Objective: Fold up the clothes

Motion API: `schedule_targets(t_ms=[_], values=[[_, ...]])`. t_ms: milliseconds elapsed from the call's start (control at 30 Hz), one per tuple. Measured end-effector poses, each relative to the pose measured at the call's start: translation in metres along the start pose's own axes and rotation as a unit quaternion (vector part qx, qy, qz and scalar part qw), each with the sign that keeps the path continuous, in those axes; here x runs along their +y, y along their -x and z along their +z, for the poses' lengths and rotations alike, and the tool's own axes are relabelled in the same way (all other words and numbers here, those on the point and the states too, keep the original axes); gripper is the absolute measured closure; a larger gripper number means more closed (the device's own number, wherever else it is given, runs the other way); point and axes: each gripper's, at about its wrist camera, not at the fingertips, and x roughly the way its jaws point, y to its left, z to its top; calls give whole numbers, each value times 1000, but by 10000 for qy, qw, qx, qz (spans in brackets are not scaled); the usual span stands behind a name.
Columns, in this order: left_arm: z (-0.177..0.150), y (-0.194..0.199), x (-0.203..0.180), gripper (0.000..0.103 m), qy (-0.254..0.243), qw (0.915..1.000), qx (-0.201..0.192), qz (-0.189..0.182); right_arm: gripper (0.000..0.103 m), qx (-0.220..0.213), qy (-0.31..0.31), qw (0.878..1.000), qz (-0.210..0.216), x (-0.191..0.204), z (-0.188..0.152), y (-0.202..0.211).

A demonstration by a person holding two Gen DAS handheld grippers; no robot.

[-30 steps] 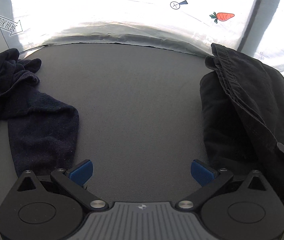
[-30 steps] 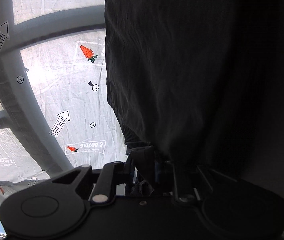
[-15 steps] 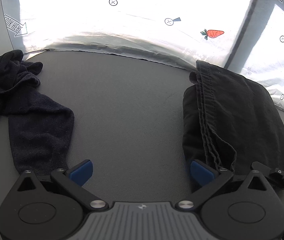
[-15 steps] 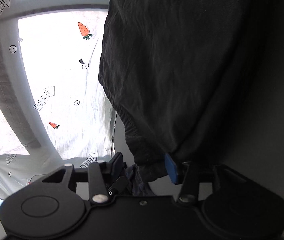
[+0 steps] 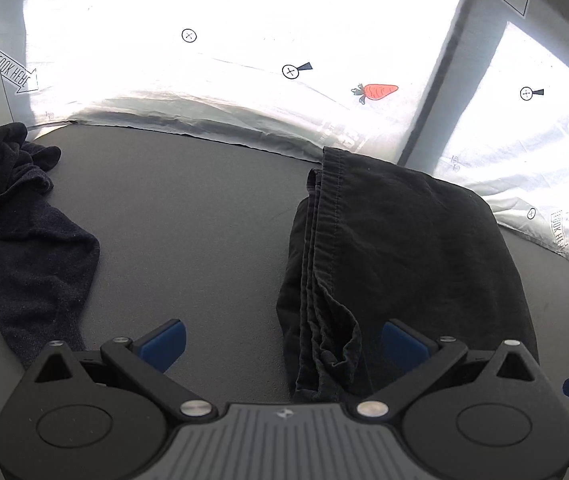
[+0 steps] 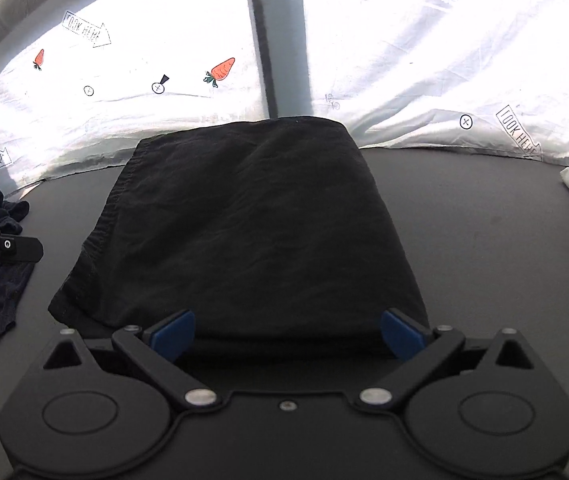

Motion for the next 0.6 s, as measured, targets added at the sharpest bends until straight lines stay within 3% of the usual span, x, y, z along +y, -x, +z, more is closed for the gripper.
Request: schedule_targets(t_ms=[233,367,600], values=[[17,-43,-26,0,-339,9993,87,150,2,135,562,9978,-326,-21,23,-34],[26,-83,-26,0,-535,9960,446,566,2,397,712,9960,-357,-21,46,-76],[29,-128,-11,0,-649,9935,880,308,0,712,712,9948,-137,-32,72,-132]])
